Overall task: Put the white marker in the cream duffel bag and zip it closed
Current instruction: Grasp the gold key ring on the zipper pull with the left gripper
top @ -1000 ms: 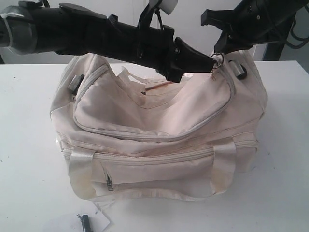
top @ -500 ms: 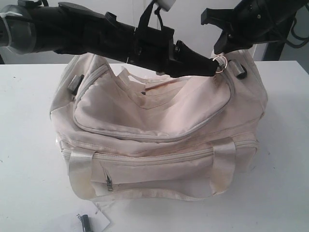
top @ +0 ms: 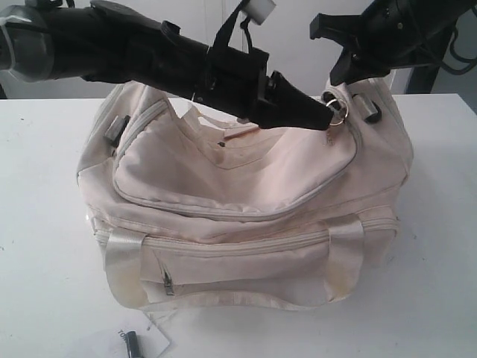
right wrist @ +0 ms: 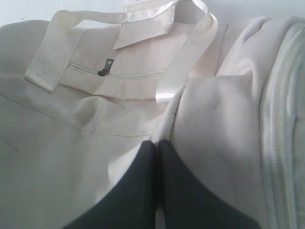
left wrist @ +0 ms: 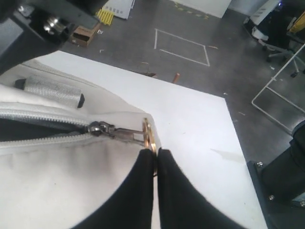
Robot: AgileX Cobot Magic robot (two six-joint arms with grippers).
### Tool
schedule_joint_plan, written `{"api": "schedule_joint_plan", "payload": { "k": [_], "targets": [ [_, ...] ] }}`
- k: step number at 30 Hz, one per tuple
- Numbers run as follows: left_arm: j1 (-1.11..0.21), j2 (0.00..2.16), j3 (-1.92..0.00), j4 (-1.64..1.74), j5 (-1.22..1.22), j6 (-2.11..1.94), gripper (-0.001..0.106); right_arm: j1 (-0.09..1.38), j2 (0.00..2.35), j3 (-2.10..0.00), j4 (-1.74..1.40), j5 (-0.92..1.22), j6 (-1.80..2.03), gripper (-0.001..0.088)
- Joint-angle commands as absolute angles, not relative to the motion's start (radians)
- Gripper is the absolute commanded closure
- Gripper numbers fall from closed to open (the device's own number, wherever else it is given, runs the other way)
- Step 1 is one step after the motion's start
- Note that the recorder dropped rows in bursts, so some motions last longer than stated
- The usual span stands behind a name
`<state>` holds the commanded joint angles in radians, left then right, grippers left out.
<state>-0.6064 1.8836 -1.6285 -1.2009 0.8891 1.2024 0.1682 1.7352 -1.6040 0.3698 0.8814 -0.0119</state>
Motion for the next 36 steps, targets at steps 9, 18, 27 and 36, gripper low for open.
{"api": "schedule_joint_plan", "payload": {
  "k": [9,18,27,36],
  "targets": [
    [-0.707,1.84,-1.628,-0.957,0.671,1.095,0.105,0.168,1.735,-1.604,0.37,0.887,-0.012,0.0868],
    [-0.793,1.814,-1.628,-0.71,0.55,0.988,0.105,0.168,1.735,-1.604,0.368,0.89,-0.012,0.0868],
    [-0.837,1.802,-1.628,-0.601,0.54,0.941,0.105,0.168,1.737,-1.604,0.366,0.89,-0.012,0.0868],
    [-0.856,1.775,-1.628,-0.488,0.542,0.885,0.105,0.168,1.737,-1.604,0.364,0.886,-0.012,0.0868]
  ]
}}
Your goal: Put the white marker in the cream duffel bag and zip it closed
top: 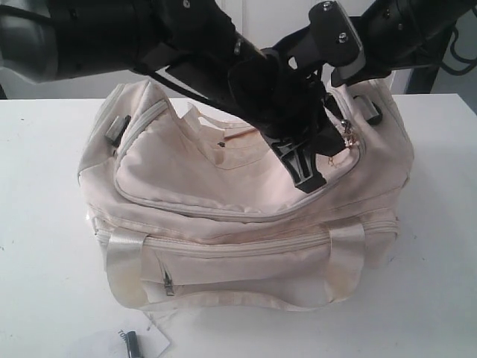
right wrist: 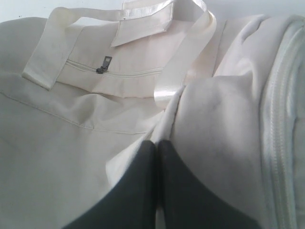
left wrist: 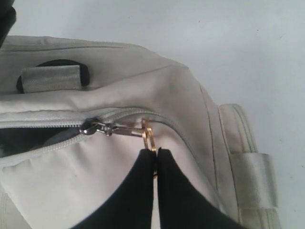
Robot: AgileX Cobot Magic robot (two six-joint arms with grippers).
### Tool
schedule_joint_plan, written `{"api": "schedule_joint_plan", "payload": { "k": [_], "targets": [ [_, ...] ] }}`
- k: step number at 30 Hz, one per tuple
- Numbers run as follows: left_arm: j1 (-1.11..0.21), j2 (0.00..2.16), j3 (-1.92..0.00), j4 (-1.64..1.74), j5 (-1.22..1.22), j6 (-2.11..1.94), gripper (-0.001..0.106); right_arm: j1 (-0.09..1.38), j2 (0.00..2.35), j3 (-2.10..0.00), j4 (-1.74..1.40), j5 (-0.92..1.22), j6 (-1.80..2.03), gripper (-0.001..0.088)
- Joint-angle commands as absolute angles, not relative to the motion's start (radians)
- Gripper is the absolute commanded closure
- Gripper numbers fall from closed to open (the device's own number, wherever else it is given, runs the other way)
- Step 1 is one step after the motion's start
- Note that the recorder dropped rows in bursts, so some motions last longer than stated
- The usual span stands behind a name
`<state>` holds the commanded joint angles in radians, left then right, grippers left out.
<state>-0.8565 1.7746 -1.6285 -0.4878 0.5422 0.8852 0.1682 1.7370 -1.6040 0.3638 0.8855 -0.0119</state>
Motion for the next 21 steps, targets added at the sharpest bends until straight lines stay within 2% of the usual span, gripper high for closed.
{"api": "schedule_joint_plan", "payload": {
  "k": [11,21],
  "targets": [
    [-0.922,1.768,-1.628,-0.401,0.568,0.894,0.105,0.168,1.737,-1.604,0.364,0.873,-0.012,0.0868],
    [-0.929,1.768,-1.628,-0.353,0.637,0.9,0.105,0.168,1.737,-1.604,0.364,0.858,-0.012,0.0868]
  ]
}}
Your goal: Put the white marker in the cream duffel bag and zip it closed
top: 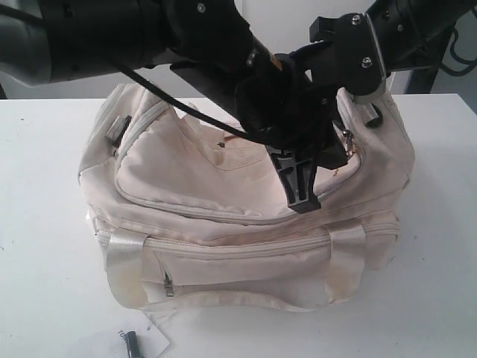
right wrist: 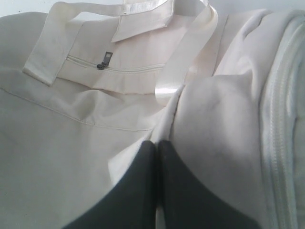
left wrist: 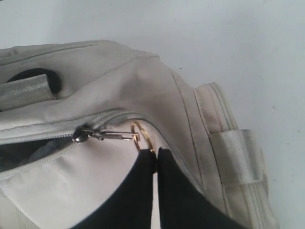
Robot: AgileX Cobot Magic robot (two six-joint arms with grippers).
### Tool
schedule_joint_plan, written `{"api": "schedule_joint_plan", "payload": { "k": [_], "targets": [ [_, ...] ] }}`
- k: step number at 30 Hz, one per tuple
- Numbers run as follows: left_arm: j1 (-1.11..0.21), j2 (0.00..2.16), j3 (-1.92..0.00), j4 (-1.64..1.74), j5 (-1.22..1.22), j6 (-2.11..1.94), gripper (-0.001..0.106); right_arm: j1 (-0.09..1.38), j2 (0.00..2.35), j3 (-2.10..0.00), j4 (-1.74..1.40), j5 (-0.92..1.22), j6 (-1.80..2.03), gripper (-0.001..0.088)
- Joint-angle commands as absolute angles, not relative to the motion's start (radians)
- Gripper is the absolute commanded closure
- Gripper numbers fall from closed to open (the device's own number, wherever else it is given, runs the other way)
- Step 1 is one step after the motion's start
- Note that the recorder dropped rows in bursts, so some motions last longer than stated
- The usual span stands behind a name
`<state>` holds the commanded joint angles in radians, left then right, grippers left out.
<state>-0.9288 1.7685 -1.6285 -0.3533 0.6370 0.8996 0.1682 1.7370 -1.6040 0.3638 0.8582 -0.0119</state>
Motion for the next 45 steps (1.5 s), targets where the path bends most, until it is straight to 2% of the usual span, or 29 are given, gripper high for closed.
{"api": "schedule_joint_plan", "payload": {
  "k": [21,34,37,41,45],
  "targets": [
    [-0.93,1.747,-1.628,-0.242,0.537,0.923,0.105,0.168,1.737,-1.604,0.368,0.851,-0.022,0.0868],
    [-0.93,1.745,-1.628,-0.216,0.471,0.923,0.105,0.168,1.737,-1.602,0.363,0.96,-0.048,0.0867],
    [-0.93,1.745,-1.628,-0.216,0.471,0.923,0.105,0.168,1.737,-1.602,0.363,0.972,-0.048,0.0817],
    [-0.93,1.745,-1.628,-0.216,0.471,0.923,0.105,0.168,1.737,-1.602,0.365,0.981,-0.048,0.0654],
    [-0.93,1.745,-1.628,-0.216,0.471,0.923,0.105,0.168,1.721,-1.604,0.365,0.991,-0.048,0.0574]
  ]
}}
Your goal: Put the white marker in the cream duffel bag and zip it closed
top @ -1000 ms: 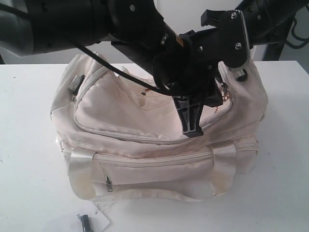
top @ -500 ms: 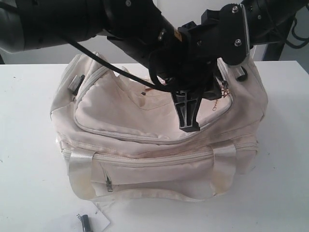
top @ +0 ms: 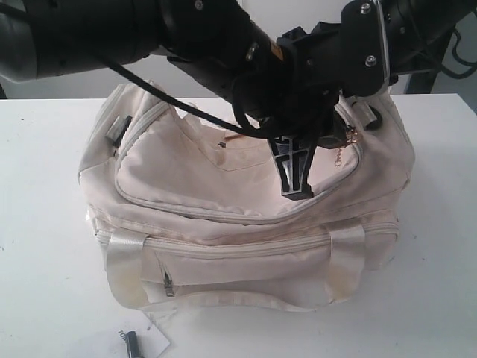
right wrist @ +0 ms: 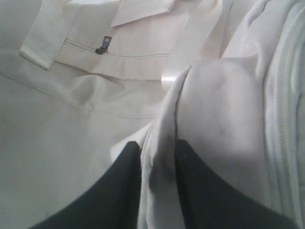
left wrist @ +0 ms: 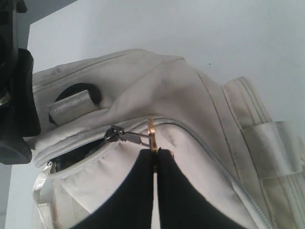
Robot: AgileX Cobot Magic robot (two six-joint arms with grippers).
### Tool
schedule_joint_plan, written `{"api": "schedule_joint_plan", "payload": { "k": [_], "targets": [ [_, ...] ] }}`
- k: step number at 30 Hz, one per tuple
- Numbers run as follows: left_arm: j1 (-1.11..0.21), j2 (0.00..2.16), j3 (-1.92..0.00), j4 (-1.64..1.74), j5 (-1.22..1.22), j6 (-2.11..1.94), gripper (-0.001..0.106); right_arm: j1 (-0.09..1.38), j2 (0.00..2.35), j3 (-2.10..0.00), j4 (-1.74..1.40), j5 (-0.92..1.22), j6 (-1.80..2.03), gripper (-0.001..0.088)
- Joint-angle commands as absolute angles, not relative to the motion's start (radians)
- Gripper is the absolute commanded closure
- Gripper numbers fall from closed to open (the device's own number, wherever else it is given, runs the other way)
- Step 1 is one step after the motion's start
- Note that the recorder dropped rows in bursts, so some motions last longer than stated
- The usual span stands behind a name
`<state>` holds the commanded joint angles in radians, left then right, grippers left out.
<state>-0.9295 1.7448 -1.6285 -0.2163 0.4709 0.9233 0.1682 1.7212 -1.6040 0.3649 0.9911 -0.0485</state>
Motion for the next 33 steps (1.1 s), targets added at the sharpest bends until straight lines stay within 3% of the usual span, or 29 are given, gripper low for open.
{"api": "schedule_joint_plan", "payload": {
  "k": [8,12,29,33],
  "targets": [
    [-0.93,1.745,-1.628,-0.216,0.475,0.923,0.105,0.199,1.702,-1.604,0.367,1.033,-0.119,0.0402],
    [-0.93,1.745,-1.628,-0.216,0.486,0.923,0.105,0.221,1.736,-1.604,0.358,1.04,-0.129,0.0365],
    [-0.93,1.745,-1.628,-0.216,0.497,0.923,0.105,0.221,1.836,-1.604,0.338,1.115,-0.129,0.0377],
    [-0.93,1.745,-1.628,-0.216,0.497,0.923,0.105,0.221,1.84,-1.604,0.338,1.119,-0.127,0.0555]
  ]
}}
